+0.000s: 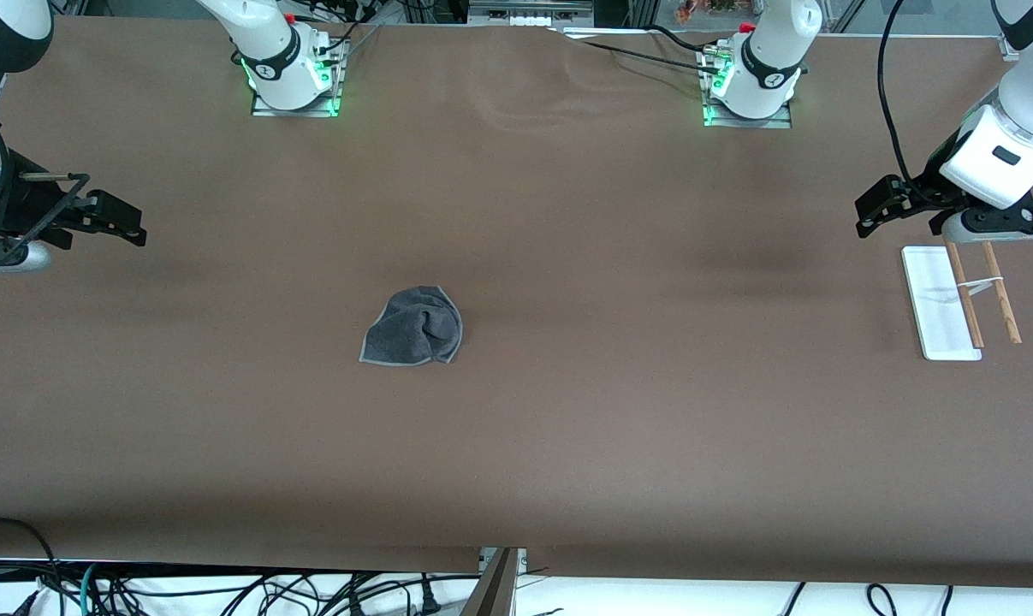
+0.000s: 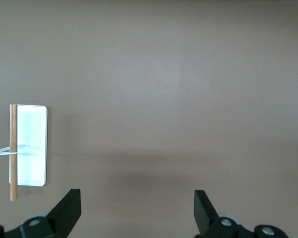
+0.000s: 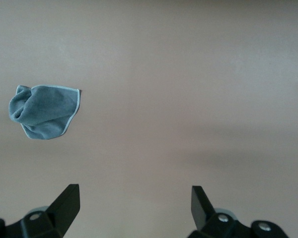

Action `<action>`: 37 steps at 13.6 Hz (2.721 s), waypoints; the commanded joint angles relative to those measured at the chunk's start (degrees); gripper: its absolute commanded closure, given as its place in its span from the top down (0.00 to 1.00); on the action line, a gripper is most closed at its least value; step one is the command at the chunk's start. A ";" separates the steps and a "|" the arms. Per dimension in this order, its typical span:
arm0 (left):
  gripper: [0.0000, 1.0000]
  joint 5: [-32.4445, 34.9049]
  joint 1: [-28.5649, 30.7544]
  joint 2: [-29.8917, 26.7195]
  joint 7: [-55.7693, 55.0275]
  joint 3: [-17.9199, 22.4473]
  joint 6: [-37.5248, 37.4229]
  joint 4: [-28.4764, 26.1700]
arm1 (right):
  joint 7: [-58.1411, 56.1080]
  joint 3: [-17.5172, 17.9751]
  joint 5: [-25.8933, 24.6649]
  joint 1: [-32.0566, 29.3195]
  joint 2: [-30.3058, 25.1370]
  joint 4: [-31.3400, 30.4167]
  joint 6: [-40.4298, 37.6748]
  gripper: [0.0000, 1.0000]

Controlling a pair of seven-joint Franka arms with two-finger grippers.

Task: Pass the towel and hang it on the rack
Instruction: 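Move the right gripper down toward the crumpled grey towel, then lower the open right gripper onto the towel edge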

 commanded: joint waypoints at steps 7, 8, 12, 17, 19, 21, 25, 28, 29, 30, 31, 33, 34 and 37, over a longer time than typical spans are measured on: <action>1.00 -0.58 0.22 0.51 1.47 -0.19 -1.35 1.56 | 0.07 1.46 -0.45 0.95 1.50 -0.34 -1.27 0.99; 1.00 -0.58 0.22 0.51 1.38 -0.28 -1.35 1.56 | 0.16 1.46 -0.36 2.08 4.65 -0.35 -1.27 0.99; 1.00 -0.49 0.22 0.51 1.38 -0.37 -1.35 1.56 | 3.14 1.46 -0.01 7.18 16.08 -1.14 11.53 0.99; 1.00 -0.40 0.22 0.51 1.38 -0.63 -1.35 1.56 | 13.50 1.38 2.36 12.45 29.80 -0.88 29.56 0.99; 1.00 -0.40 0.22 0.51 1.38 -0.72 -1.35 1.56 | 15.62 1.46 2.45 14.04 31.83 -1.23 31.60 0.99; 1.00 -0.40 0.22 0.51 1.47 -0.63 -1.35 1.56 | 17.82 1.38 2.54 15.62 32.37 -2.28 32.48 0.99; 1.00 -0.40 0.22 0.51 1.47 -0.63 -1.35 1.56 | 18.27 1.38 2.62 15.72 34.47 -3.33 35.72 0.98; 1.00 -0.40 0.22 0.51 1.47 -0.63 -1.35 1.56 | 18.35 1.38 2.71 15.37 36.23 -3.78 38.45 0.96; 1.00 -0.40 0.22 0.51 1.47 -0.63 -1.35 1.56 | 18.35 1.38 3.15 15.36 36.76 -3.78 39.07 0.94; 1.00 -0.40 0.22 0.51 1.47 -0.63 -1.35 1.56 | 18.35 1.38 4.20 15.45 37.02 -3.69 39.51 0.93; 1.00 -0.40 0.22 0.51 1.47 -0.63 -1.35 1.56 | 18.35 1.38 4.73 15.54 37.03 -3.78 39.51 0.90; 1.00 -0.40 0.22 0.51 1.47 -0.63 -1.43 1.56 | 18.44 1.38 4.82 15.63 37.20 -3.86 39.60 0.82; 1.00 -0.40 0.22 0.51 1.47 -0.63 -1.43 1.56 | 18.44 1.38 4.82 15.63 37.38 -3.87 39.60 0.77; 1.00 -0.40 0.22 0.51 1.47 -0.63 -1.43 1.56 | 18.44 1.38 4.91 15.63 37.38 -4.57 40.30 0.54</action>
